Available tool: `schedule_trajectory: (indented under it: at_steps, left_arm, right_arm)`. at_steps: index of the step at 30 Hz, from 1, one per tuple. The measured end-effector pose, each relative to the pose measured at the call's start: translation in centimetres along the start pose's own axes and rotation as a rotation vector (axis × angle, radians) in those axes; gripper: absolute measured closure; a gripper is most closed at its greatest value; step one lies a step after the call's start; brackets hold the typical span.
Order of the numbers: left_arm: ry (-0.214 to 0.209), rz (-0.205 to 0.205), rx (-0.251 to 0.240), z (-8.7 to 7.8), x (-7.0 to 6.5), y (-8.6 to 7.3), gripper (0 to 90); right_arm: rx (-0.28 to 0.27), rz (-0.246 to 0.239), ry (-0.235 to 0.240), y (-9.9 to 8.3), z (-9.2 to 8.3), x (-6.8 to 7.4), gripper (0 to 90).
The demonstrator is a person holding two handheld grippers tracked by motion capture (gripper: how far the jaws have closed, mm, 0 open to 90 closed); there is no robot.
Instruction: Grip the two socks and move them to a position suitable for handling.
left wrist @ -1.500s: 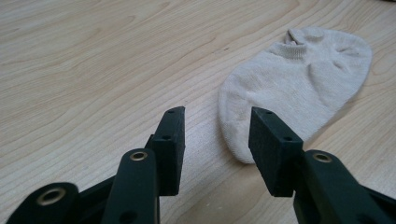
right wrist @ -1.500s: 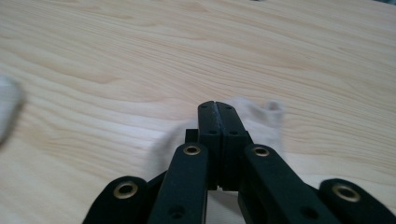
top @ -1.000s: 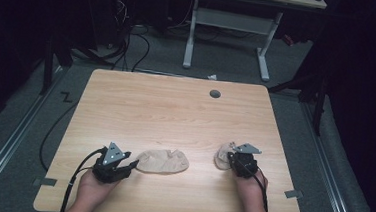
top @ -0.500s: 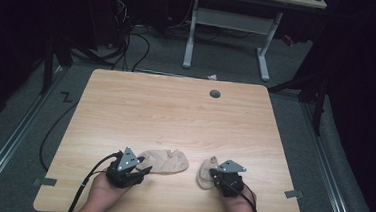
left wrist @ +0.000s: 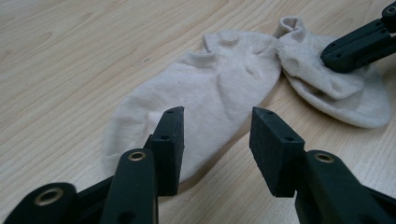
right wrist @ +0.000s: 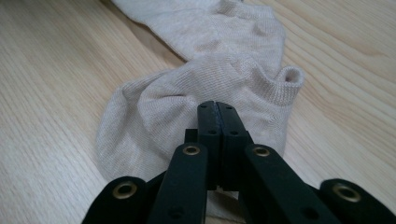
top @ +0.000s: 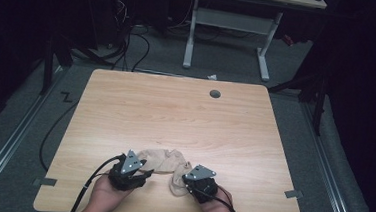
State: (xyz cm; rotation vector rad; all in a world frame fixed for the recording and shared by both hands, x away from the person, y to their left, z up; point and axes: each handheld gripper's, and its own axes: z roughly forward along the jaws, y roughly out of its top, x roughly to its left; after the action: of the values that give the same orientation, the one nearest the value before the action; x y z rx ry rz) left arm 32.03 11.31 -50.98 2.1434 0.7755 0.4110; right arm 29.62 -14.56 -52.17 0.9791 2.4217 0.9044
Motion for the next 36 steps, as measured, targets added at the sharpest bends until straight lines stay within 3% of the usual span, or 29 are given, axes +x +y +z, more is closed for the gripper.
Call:
schedule_trajectory:
  at_steps: [7,11,14,17,19,23,30,36]
  left_arm:
    - [-0.005,-0.006,0.000,0.0,-0.1,-0.1,56.9]
    - [-0.008,-0.020,0.002,-0.2,0.0,-0.4,56.9]
    - [0.001,-0.027,-0.010,-0.7,0.1,-0.3,56.9]
    - [0.000,-0.031,-0.018,-0.8,0.1,-0.2,56.9]
    - [-0.006,-0.032,-0.019,-0.7,0.0,-0.1,56.9]
    - [-0.014,-0.023,-0.015,-0.4,-0.3,0.1,56.9]
    - [-0.072,-0.039,-0.012,0.3,-1.7,0.6,59.9]
    - [-0.133,0.016,0.001,2.1,-4.6,1.5,61.5]
  right_arm:
    - [-0.088,0.005,0.019,0.9,-1.1,0.6,82.4]
    - [-0.081,-0.017,0.062,1.2,-0.5,1.5,69.0]
    - [-0.065,-0.040,0.056,1.4,0.1,2.1,61.5]
    - [-0.043,-0.057,0.050,1.3,0.4,2.2,60.1]
    - [-0.031,-0.064,0.035,1.2,0.6,2.3,61.3]
    - [-0.036,-0.057,0.024,1.1,0.4,2.2,84.0]
    - [-0.146,0.036,0.017,1.4,-1.5,0.5,85.2]
    - [-0.187,0.085,-0.005,1.1,-2.4,-0.7,85.2]
